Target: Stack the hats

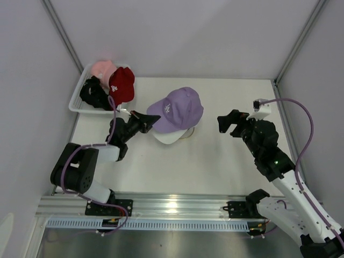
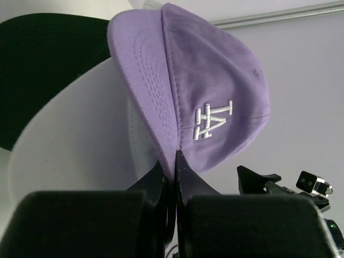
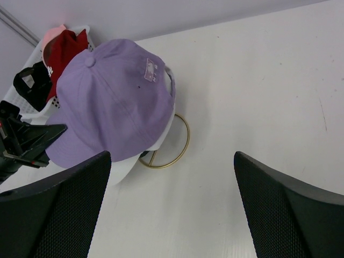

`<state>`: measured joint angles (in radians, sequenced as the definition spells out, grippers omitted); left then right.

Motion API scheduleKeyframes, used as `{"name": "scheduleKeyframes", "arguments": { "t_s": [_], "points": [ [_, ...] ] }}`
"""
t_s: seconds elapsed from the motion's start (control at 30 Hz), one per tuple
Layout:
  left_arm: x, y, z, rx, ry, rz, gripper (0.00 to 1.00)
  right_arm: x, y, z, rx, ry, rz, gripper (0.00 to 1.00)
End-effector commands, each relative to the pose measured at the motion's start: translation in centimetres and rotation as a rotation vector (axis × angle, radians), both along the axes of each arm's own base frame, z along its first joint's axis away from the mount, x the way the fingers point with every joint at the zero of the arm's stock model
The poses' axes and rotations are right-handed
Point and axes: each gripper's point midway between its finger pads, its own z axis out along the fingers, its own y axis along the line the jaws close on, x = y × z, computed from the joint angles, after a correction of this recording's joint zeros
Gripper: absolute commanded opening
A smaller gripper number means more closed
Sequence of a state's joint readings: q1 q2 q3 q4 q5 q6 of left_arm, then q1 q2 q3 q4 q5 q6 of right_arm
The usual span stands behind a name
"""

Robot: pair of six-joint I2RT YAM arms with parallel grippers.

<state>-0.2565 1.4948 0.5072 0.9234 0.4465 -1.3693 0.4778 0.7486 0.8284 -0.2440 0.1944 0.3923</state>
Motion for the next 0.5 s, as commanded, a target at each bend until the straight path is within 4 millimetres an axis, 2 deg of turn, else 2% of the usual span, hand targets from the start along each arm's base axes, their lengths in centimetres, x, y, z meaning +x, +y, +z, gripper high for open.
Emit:
{"name": "scheduleKeyframes", "arguments": {
  "t_s": [0.0, 0.03, 0.07, 0.13, 0.23, 0.37, 0.43, 0.47],
  "points": [
    [-1.0, 0.6, -6.4, 0.078, 0.105, 0.009, 0.01, 0.2, 0.0, -0.3, 0.018, 0.007, -0.008, 0.99],
    [-1.1, 0.6, -7.1, 0.075, 0.118, 0.004, 0.01, 0.2, 0.1, -0.5, 0.017, 0.011, -0.005, 0.99],
    [-1.1, 0.4, -6.9, 0.065, 0.092, -0.003, 0.01, 0.2, 0.1, -0.5, 0.016, 0.011, -0.003, 1.00],
    [-1.7, 0.4, -8.3, 0.059, 0.109, -0.002, 0.01, 0.2, 0.1, -0.6, 0.012, 0.016, -0.006, 1.00],
    [-2.2, 0.6, -8.9, 0.066, 0.109, 0.010, 0.01, 0.2, 0.1, -1.0, 0.008, 0.027, -0.008, 1.00],
    [-3.3, 1.5, -9.7, 0.165, 0.117, 0.031, 0.01, 0.4, 0.3, -1.3, 0.008, 0.032, -0.001, 1.00],
    [-3.5, 2.1, -9.3, 0.214, 0.118, 0.054, 0.05, 0.5, 0.6, -1.3, 0.011, 0.032, 0.009, 1.00],
    [-3.6, 2.4, -9.3, 0.256, 0.104, 0.056, 0.10, 0.6, 0.7, -1.2, 0.013, 0.033, 0.013, 1.00]
  ]
}}
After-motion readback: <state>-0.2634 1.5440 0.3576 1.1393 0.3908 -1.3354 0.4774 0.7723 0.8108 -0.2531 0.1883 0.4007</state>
